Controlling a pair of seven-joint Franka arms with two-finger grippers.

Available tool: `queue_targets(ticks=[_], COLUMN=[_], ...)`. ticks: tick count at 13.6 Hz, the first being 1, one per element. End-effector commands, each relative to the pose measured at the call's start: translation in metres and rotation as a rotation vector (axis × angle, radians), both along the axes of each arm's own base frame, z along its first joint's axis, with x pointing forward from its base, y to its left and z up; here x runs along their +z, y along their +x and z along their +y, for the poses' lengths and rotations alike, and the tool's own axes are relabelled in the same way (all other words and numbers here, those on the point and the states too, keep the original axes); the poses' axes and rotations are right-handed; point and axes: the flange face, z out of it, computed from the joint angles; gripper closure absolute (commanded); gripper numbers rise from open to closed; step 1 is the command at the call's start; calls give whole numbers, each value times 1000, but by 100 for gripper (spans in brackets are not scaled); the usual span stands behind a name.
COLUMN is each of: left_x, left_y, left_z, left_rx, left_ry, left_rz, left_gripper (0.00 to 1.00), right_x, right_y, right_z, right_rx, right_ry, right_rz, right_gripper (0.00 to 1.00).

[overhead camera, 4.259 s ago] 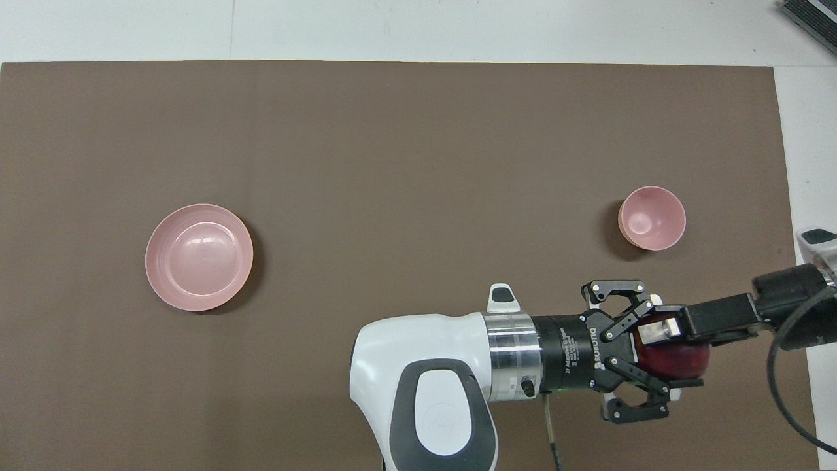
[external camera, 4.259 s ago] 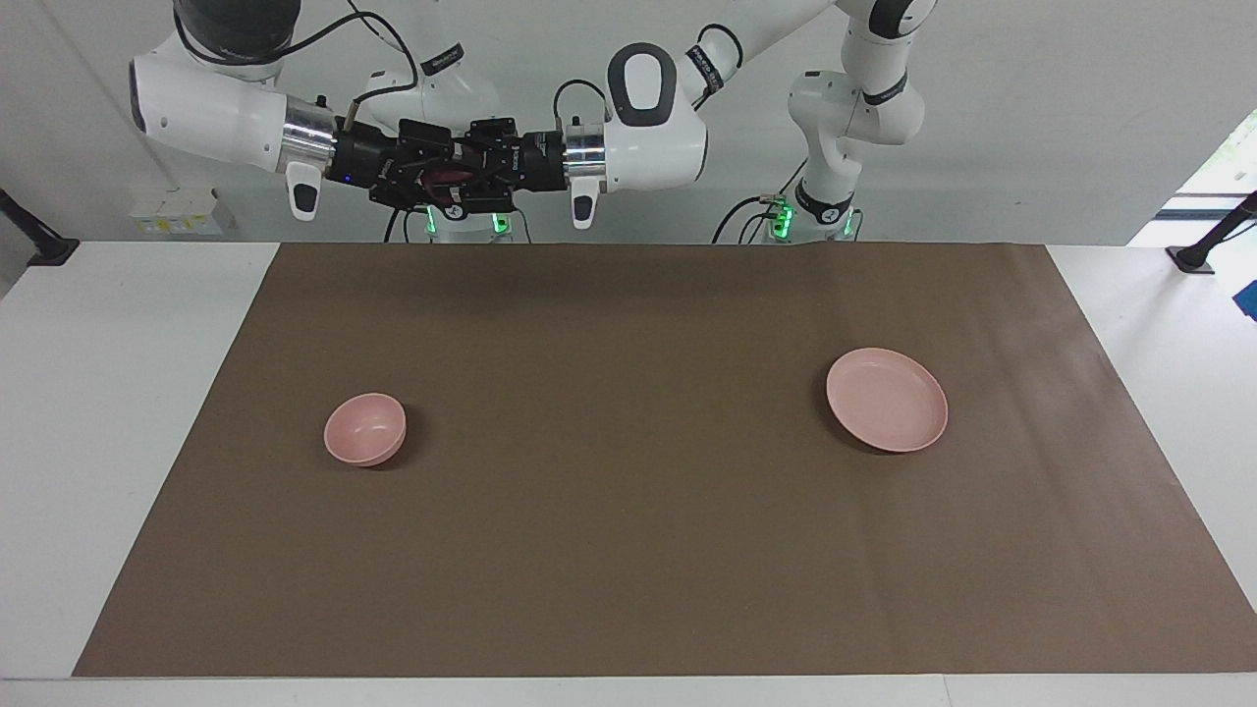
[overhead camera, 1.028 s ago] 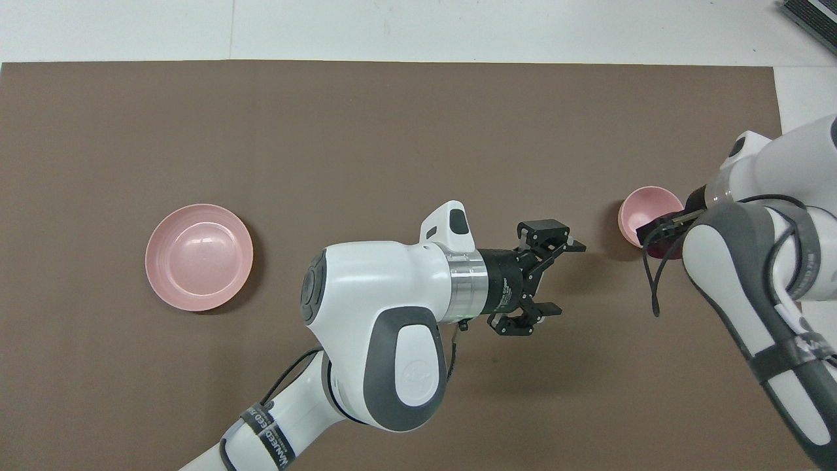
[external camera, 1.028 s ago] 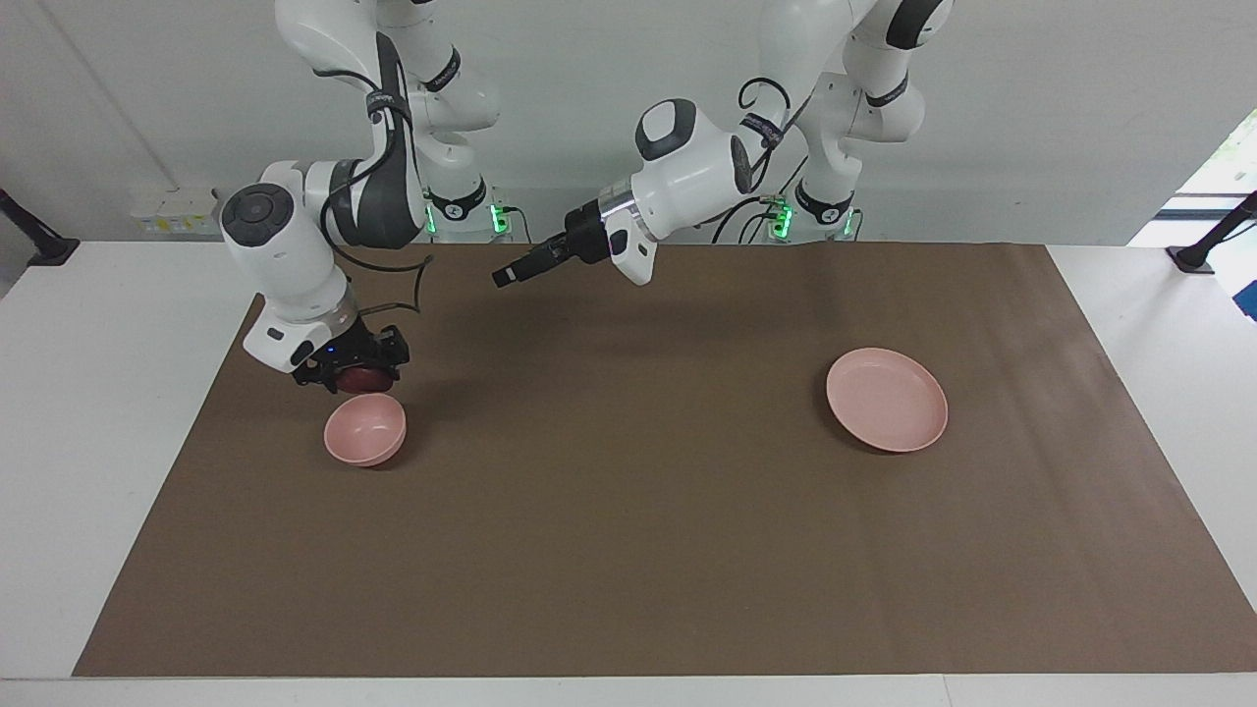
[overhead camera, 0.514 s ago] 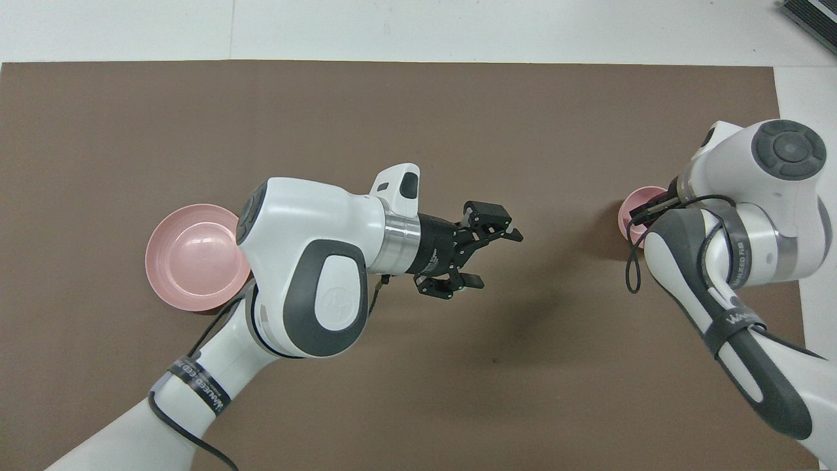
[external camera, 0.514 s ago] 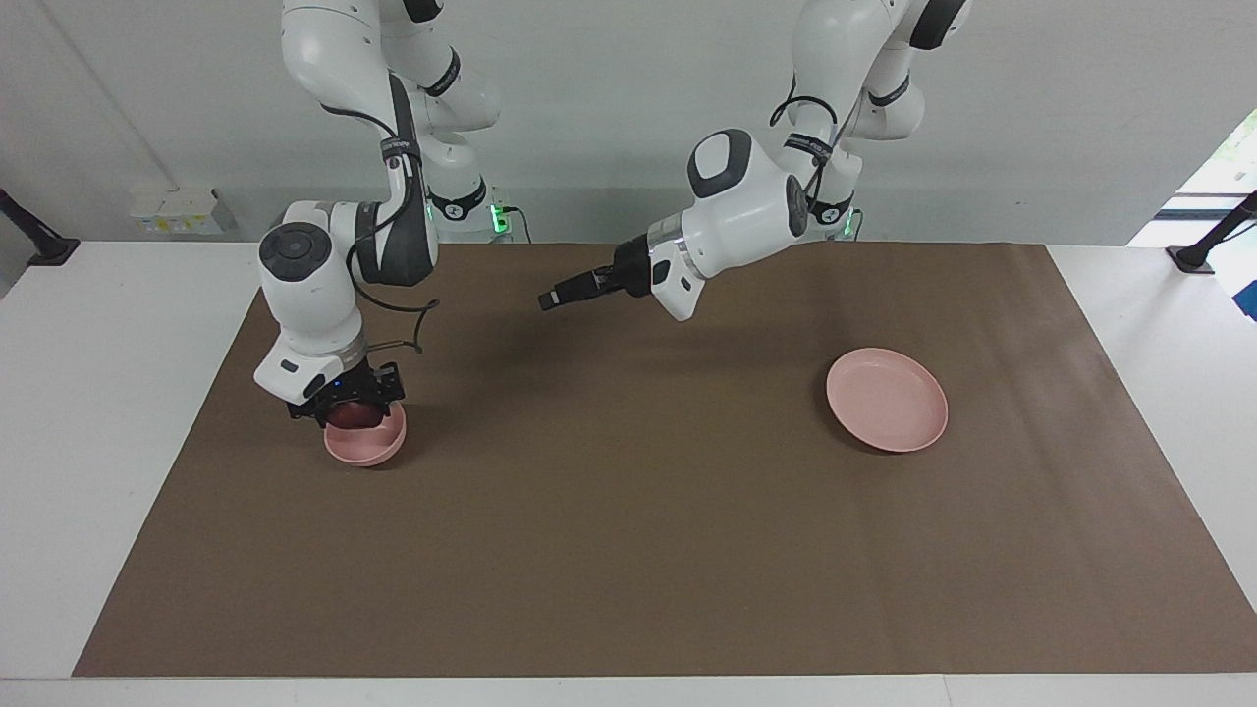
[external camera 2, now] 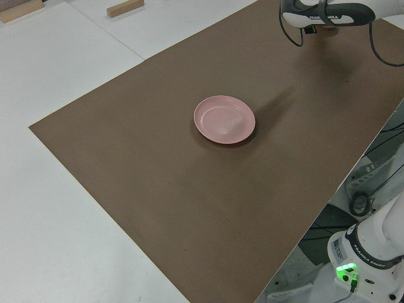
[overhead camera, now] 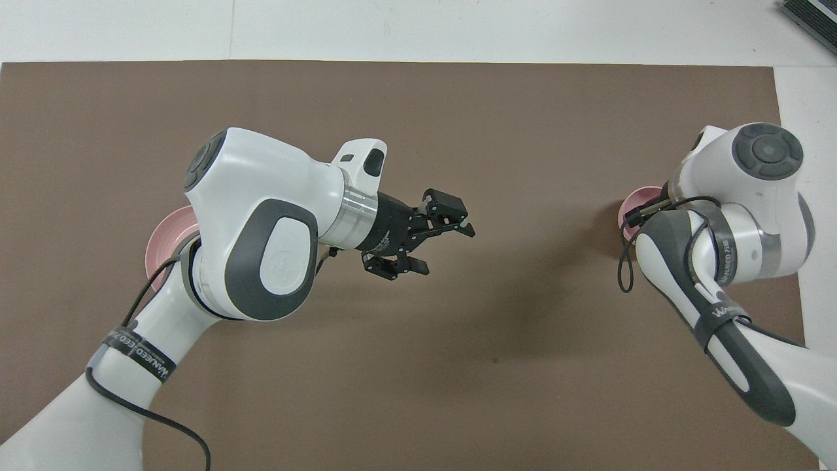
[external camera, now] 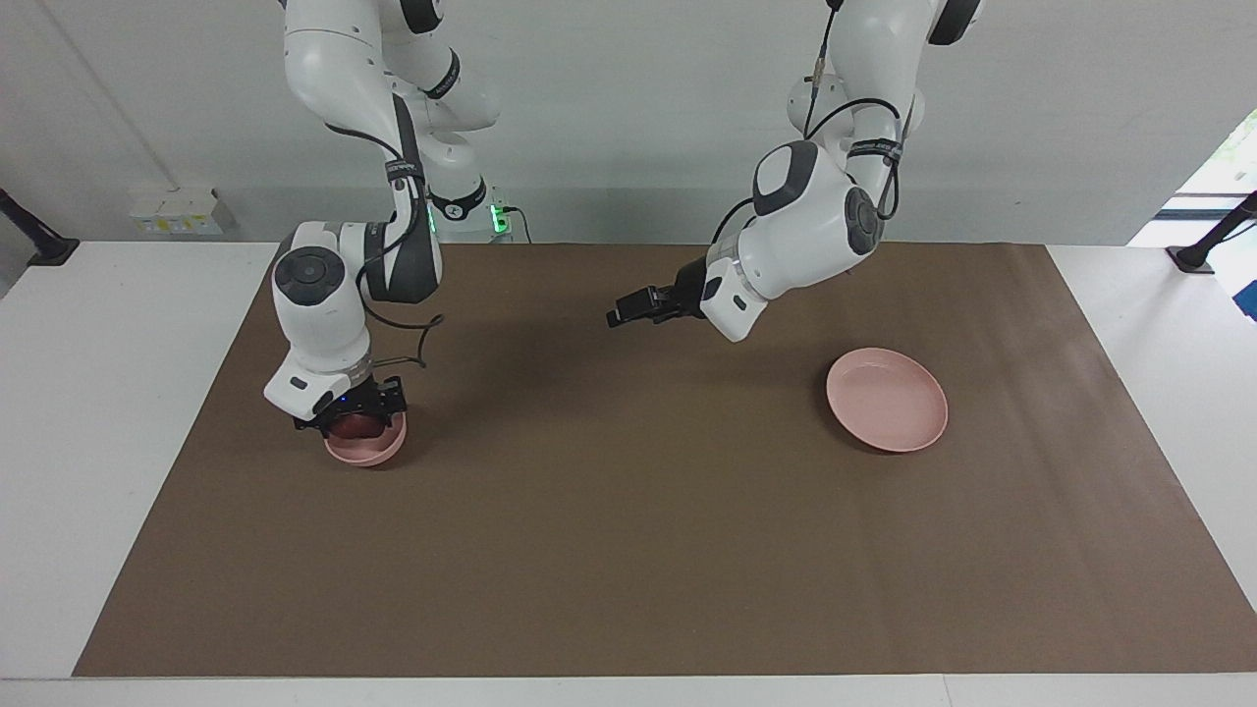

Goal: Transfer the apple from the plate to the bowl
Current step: 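Lower the apple into the bowl while the left arm returns to rest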

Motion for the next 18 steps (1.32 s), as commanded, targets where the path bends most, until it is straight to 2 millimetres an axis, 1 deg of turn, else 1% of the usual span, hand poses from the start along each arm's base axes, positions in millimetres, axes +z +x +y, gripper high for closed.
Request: queue_targets(ticks=[1, 3, 7, 8, 9, 10, 12, 13, 15, 16, 17, 18], left_x=[-1, 6, 3, 8, 12, 19, 33, 40, 57, 64, 73, 84], left_y=[9, 17, 37, 42, 45, 51, 59, 61, 64, 65, 62, 58], left_z=[40, 62, 122, 134, 144, 161, 194, 207, 232, 246, 257, 265], left_rx=[-126, -221, -381, -430, -469, -490, -518, -531, -559, -573, -580, -572], left_ry=[109, 196, 296, 355, 404, 432, 448, 462, 494, 503, 510, 518], left_rz=[-80, -129, -213, -254, -269, -278, -295, -295, -309, -319, -324, -339], left_gripper=[0, 0, 0, 0, 0, 0, 0, 0, 0, 0, 0, 0], right_x=[1, -9, -15, -18, -21, -21, -21, -22, -22, -22, -22, -22], right_y=[7, 8, 8, 8, 7, 7, 7, 7, 7, 7, 7, 7], right_z=[-1, 0, -1, -1, -1, -1, -1, -2, -2, -2, -2, -2], right_rx=[-20, -41, -54, -54, -54, -54, -54, -56, -57, -57, -59, -59], right_ry=[-21, -20, -20, -20, -20, -20, -20, -20, -19, -19, -19, -19], right_rz=[-32, -26, -21, -16, -10, -10, -10, -8, -7, -7, -7, -7], right_gripper=[100, 100, 100, 100, 97, 86, 46, 28, 15, 10, 6, 2])
